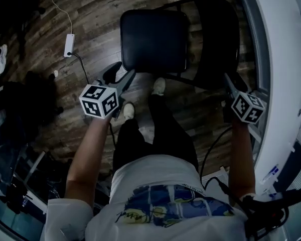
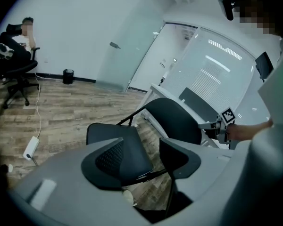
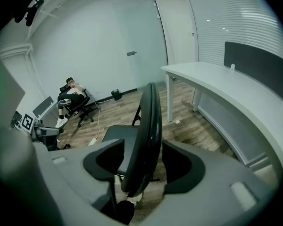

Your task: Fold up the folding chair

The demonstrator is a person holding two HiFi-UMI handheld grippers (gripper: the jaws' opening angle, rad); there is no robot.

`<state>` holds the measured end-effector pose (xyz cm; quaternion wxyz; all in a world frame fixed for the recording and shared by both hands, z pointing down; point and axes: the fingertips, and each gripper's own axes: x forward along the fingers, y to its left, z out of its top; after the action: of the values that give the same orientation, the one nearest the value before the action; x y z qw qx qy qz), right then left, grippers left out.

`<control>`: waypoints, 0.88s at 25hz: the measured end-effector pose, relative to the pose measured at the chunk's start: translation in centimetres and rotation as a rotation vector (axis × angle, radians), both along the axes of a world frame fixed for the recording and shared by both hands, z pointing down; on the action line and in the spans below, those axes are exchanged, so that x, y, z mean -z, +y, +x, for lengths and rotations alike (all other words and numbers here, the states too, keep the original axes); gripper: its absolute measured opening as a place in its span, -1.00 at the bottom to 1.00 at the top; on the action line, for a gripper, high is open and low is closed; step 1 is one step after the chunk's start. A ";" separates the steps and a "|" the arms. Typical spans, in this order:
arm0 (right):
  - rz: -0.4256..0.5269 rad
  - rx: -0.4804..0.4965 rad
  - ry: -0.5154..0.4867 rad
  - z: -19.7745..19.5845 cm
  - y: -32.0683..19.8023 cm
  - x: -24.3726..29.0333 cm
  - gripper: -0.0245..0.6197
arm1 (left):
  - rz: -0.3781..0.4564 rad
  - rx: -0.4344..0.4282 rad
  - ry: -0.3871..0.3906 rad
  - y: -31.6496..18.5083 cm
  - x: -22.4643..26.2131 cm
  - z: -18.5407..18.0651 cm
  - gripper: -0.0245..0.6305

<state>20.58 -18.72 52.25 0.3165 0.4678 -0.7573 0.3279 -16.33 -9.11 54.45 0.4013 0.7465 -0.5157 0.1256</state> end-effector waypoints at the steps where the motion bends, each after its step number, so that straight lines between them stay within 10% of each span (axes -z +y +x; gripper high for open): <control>1: -0.002 -0.002 -0.005 -0.3 -0.3 -0.5 -0.18 | -0.009 0.011 -0.004 -0.3 -1.0 -0.7 -0.18; 22: -0.015 0.030 -0.105 -3.4 -2.3 -5.4 -0.18 | -0.242 0.111 -0.027 -2.9 -24.2 -5.8 -0.05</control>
<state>17.21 -21.05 57.62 0.2847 0.4361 -0.7772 0.3531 -22.15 -12.05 78.62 0.4878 0.6611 -0.5427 0.1748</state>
